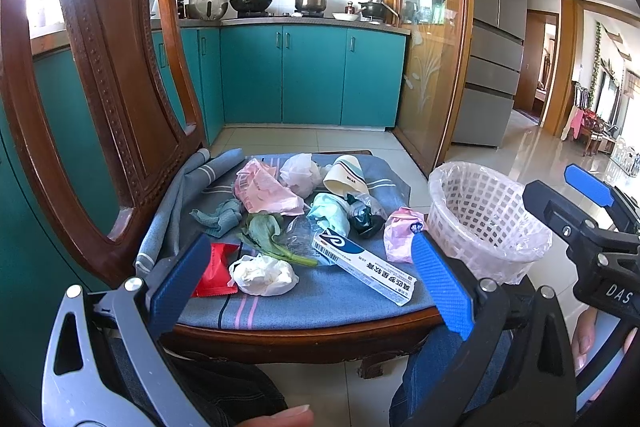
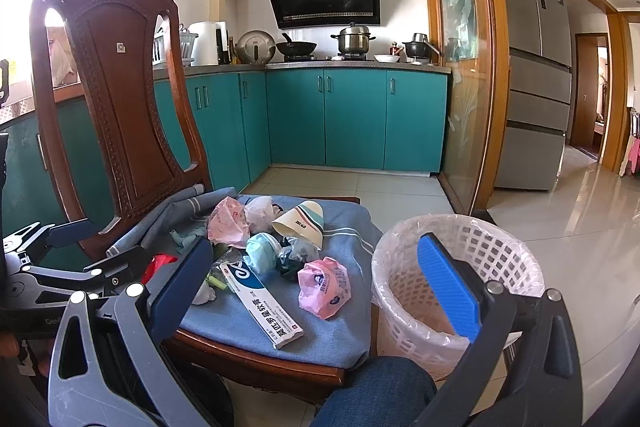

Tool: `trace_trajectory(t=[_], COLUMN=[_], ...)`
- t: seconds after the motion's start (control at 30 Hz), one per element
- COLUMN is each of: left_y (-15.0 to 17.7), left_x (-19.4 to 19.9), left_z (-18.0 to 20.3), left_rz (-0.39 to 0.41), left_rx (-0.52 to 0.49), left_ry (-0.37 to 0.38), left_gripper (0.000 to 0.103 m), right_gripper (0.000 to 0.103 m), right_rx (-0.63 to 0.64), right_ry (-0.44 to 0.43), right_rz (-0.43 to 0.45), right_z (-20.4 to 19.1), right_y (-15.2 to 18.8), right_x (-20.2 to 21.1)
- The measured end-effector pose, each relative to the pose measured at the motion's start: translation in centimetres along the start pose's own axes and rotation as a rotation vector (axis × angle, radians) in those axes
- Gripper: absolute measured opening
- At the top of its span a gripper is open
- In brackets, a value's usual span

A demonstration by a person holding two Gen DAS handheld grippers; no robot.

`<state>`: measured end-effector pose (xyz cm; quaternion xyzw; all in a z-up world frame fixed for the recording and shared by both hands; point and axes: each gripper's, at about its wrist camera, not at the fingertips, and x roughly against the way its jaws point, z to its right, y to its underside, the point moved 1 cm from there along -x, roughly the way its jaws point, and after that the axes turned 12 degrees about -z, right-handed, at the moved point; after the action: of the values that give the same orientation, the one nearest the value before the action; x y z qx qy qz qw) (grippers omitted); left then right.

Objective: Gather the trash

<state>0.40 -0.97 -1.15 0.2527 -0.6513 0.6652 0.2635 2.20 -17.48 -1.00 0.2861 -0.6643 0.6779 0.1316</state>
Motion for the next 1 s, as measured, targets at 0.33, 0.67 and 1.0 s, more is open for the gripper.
trace_trajectory(t=[0.33,0.67,1.0], left_y=[0.0,0.0,0.1], left_x=[-0.1,0.0,-1.7], left_z=[-0.1,-0.1,-1.0], left_rz=[-0.003,-0.005,-0.055], left_rx=[0.001,0.002,0.01], left_ry=[0.0,-0.001,-0.098], left_gripper=[0.1,0.1,0.1], right_gripper=[0.1,0.1,0.1], right_rx=[-0.001,0.0,0.005], right_ry=[0.003,0.004,0.035], right_rz=[0.0,0.0,-0.025], right_z=[-0.1,-0.1,0.5], right_y=[-0.1,-0.1,-0.7], right_x=[-0.1,-0.1,-0.9])
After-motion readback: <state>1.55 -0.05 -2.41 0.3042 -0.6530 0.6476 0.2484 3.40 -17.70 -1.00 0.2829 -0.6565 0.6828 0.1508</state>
